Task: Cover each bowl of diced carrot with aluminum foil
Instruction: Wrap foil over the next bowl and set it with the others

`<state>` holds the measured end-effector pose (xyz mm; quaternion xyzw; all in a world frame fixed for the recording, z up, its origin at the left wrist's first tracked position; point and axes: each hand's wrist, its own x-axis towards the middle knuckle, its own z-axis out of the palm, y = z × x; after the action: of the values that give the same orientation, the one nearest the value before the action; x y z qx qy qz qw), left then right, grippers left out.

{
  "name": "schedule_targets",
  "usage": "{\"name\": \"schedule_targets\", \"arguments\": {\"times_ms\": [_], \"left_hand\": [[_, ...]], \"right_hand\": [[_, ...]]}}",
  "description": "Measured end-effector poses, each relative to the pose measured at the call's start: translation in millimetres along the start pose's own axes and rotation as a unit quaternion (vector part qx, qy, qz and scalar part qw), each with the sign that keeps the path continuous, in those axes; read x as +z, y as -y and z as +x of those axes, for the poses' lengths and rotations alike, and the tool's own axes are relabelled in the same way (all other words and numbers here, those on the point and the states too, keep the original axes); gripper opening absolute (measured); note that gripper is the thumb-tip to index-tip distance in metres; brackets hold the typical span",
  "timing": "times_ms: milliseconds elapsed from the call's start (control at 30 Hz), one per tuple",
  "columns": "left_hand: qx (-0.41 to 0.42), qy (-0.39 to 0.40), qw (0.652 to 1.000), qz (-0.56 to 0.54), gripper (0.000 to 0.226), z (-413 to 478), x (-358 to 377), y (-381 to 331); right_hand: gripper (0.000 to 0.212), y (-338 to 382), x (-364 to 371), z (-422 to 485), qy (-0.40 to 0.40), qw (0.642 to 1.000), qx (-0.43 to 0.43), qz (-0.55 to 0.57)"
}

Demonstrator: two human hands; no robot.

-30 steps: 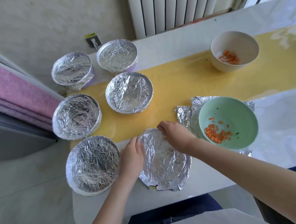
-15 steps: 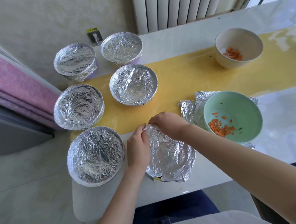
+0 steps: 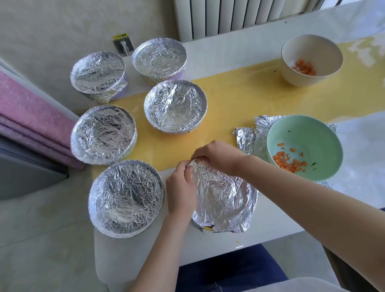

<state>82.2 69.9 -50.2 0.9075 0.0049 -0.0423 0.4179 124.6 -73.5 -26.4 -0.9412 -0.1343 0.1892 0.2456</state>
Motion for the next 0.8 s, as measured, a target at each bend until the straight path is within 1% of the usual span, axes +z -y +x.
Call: {"name": "schedule_targets", "arguments": {"times_ms": [100,200,333,400,500,600,633,700,800], "left_hand": [[0.005,-0.020,1.000,0.004,0.020,-2.1,0.9,1.1],[0.010,-0.033,0.999,0.006,0.020,-4.9,1.6,0.6],[0.013,-0.033,0.999,0.009,0.020,-7.8,2.9,-0.6],[0.013,-0.034,0.999,0.013,0.021,-8.9,2.2,-0.4],[0.016,-0.033,0.999,0.015,0.022,-10.4,0.8,-1.3],[0.025,-0.029,0.999,0.019,0.023,-11.7,1.1,-2.0],[0.027,-0.031,0.999,0.020,0.023,-12.4,1.1,-2.1],[0.030,-0.037,0.999,0.022,0.024,-14.3,0.5,-2.8],[0.027,-0.040,0.999,0.022,0.024,-16.9,0.4,-3.4]], "right_hand": [[0.030,-8.3,1.4,-8.3,-0.016,0.999,0.019,0.039],[0.028,-18.8,7.3,-16.6,-0.059,0.996,0.019,0.068],[0.027,-18.6,12.8,-19.5,-0.091,0.994,0.005,0.055],[0.028,-16.2,10.2,-19.3,-0.082,0.996,0.010,0.044],[0.031,-8.0,1.8,-17.9,-0.025,0.999,0.026,-0.005],[0.026,3.6,0.8,-17.6,0.000,1.000,0.009,-0.015],[0.026,5.9,1.8,-18.1,0.000,1.000,0.007,-0.020],[0.031,7.5,3.4,-18.2,-0.008,1.000,0.012,-0.026],[0.024,5.2,6.6,-18.4,-0.024,0.999,0.013,-0.032]]}}
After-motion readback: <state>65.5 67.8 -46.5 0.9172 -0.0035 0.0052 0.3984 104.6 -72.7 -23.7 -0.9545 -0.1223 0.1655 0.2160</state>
